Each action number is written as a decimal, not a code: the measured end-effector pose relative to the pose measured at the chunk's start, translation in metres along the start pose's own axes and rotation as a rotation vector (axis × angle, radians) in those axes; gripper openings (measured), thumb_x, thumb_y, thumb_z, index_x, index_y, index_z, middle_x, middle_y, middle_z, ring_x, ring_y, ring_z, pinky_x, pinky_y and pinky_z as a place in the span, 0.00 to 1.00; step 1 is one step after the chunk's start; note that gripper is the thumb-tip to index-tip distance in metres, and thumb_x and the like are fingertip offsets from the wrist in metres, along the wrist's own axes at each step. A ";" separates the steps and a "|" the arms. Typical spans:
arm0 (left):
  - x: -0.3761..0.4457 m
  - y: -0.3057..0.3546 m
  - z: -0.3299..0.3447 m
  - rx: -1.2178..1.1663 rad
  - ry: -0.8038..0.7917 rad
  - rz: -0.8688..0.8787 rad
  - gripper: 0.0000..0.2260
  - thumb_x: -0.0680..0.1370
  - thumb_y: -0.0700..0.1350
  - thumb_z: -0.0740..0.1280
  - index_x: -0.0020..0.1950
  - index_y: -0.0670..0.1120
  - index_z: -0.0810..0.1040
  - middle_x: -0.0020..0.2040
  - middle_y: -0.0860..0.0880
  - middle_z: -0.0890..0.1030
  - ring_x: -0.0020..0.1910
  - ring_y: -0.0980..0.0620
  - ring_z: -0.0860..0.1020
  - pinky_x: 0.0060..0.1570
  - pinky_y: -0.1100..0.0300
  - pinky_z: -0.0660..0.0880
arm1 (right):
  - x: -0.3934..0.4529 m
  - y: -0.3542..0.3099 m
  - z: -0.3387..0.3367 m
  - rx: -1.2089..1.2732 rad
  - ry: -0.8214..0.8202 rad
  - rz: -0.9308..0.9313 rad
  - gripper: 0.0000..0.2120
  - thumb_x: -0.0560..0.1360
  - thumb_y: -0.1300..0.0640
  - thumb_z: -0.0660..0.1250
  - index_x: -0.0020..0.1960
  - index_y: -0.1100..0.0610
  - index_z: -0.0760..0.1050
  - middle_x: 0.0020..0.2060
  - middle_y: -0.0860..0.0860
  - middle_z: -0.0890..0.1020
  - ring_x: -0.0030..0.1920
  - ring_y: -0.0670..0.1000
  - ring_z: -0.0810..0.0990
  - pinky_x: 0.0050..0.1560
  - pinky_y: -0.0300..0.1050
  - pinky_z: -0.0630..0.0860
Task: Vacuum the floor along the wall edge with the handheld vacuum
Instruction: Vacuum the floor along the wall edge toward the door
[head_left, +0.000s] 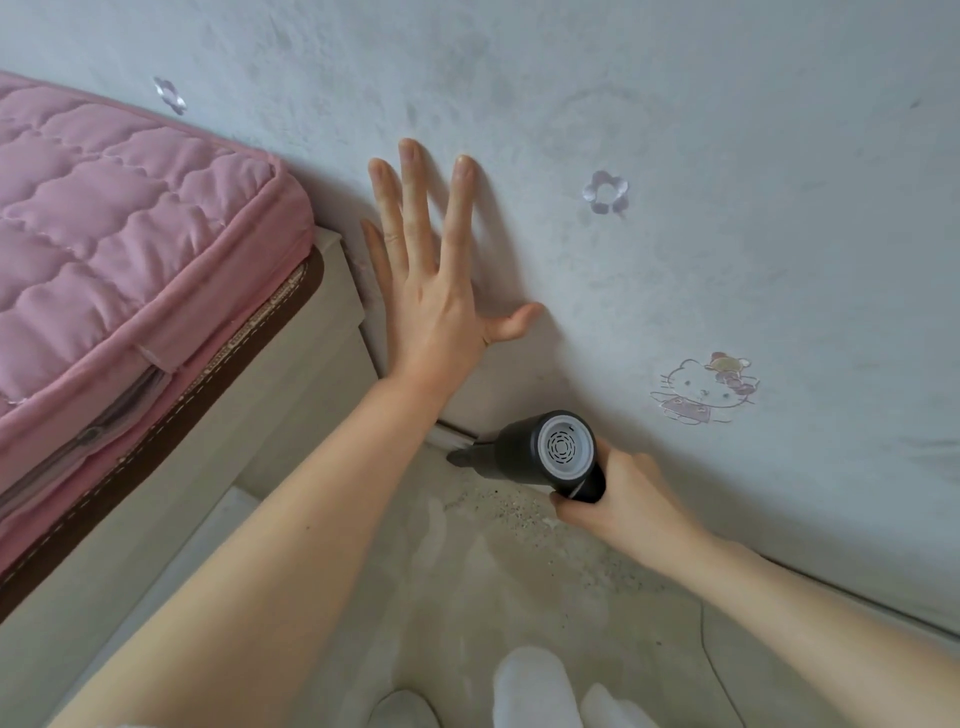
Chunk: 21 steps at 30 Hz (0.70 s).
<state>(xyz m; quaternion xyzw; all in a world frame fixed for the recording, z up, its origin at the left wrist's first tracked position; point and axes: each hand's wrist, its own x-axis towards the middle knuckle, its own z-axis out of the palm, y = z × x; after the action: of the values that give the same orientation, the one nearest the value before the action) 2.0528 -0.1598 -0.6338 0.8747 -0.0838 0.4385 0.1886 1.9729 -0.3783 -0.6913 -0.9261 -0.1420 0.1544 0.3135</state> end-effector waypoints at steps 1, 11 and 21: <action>0.001 0.000 0.000 0.002 0.004 0.002 0.51 0.69 0.72 0.65 0.78 0.50 0.39 0.73 0.23 0.52 0.73 0.22 0.47 0.75 0.35 0.45 | 0.000 0.000 0.000 0.002 0.002 -0.003 0.12 0.63 0.47 0.69 0.40 0.36 0.67 0.32 0.48 0.80 0.32 0.50 0.77 0.34 0.45 0.76; 0.001 0.003 -0.005 -0.012 -0.012 0.007 0.46 0.72 0.74 0.60 0.79 0.49 0.49 0.74 0.23 0.53 0.73 0.22 0.48 0.76 0.43 0.42 | -0.007 0.000 -0.003 -0.015 0.024 -0.001 0.11 0.61 0.46 0.67 0.41 0.36 0.67 0.31 0.49 0.80 0.32 0.51 0.78 0.33 0.47 0.77; 0.000 0.000 -0.002 -0.039 -0.002 0.011 0.46 0.72 0.72 0.62 0.77 0.49 0.44 0.74 0.24 0.53 0.73 0.22 0.47 0.75 0.36 0.45 | -0.007 0.000 -0.006 -0.009 0.038 0.032 0.15 0.59 0.42 0.66 0.44 0.42 0.71 0.32 0.48 0.81 0.34 0.50 0.79 0.36 0.49 0.78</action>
<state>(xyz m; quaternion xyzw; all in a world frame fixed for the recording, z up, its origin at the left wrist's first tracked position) 2.0509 -0.1590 -0.6326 0.8708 -0.0974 0.4370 0.2031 1.9687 -0.3843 -0.6859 -0.9325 -0.1220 0.1411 0.3093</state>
